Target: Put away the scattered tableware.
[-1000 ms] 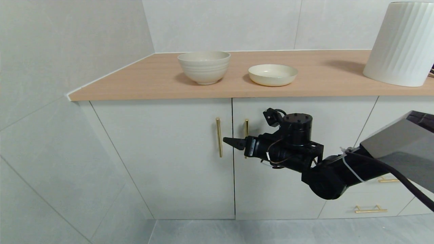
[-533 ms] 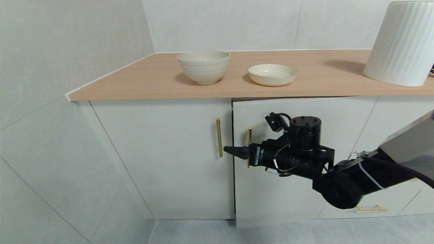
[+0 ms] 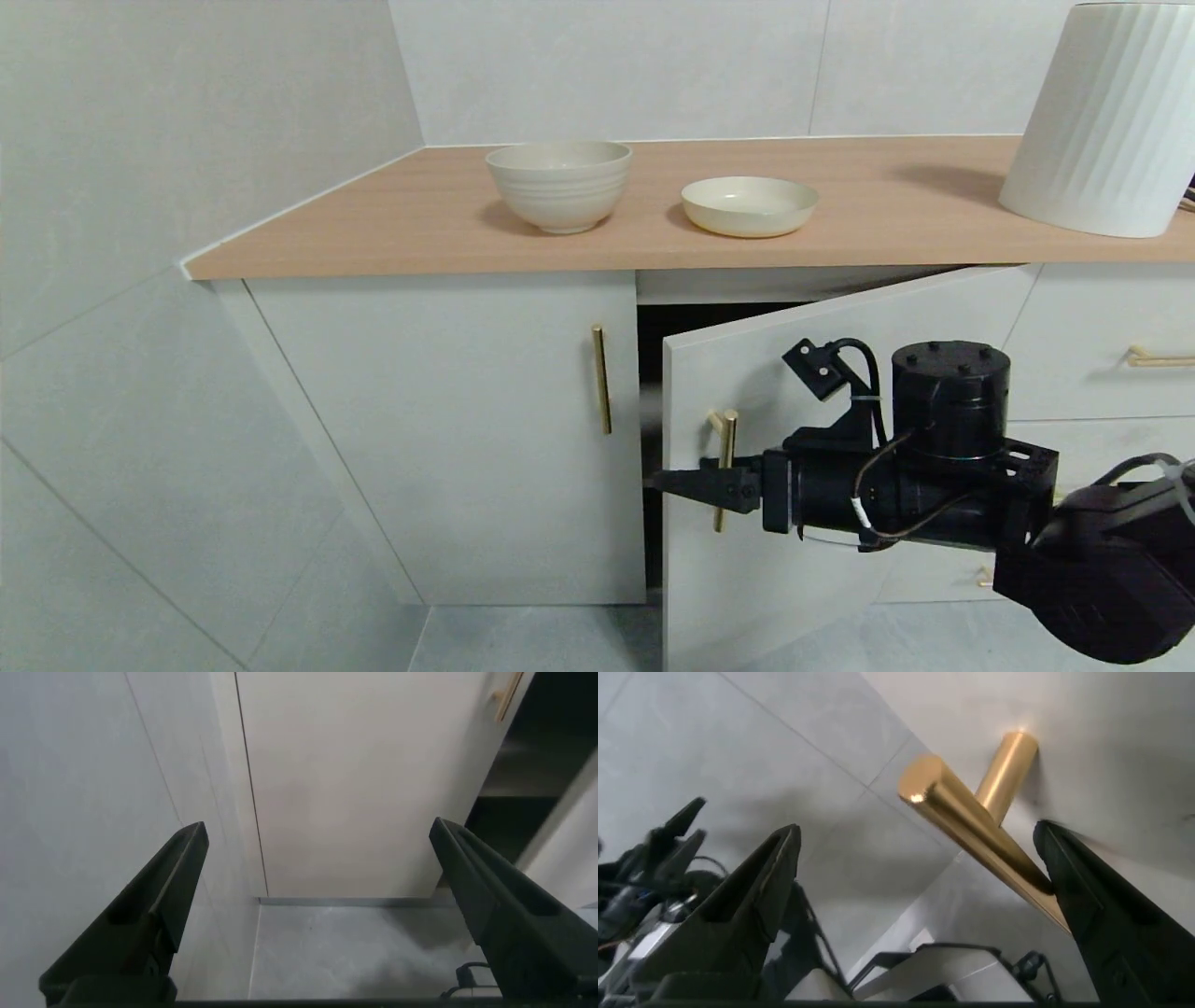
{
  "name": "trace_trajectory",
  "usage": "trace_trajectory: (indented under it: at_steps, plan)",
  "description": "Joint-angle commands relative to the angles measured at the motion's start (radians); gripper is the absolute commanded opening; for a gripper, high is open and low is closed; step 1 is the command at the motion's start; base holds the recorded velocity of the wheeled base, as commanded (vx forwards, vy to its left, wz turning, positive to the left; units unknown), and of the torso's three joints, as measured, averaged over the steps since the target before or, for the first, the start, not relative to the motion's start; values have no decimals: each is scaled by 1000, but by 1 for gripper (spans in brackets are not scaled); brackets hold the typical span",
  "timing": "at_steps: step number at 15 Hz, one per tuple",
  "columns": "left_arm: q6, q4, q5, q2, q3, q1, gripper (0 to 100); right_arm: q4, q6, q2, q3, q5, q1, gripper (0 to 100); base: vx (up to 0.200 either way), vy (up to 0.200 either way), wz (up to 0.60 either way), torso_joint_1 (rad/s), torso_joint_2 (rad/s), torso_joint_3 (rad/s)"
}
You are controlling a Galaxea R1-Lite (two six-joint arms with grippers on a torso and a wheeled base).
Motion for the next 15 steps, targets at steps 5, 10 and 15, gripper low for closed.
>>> trace_trajectory:
  at_steps: [5, 10, 15]
  plan:
    - [0, 0, 1, 0, 0, 0, 100, 0, -2, -103, 68, 5, 28, 100, 0, 0, 0, 0, 0, 0]
    - [7, 0, -1, 0, 0, 0, 100, 0, -2, -115, 80, 7, 39, 100, 0, 0, 0, 0, 0, 0]
    - [9, 8, -143, 34, -149, -6, 100, 2, -2, -115, 80, 5, 39, 100, 0, 0, 0, 0, 0, 0]
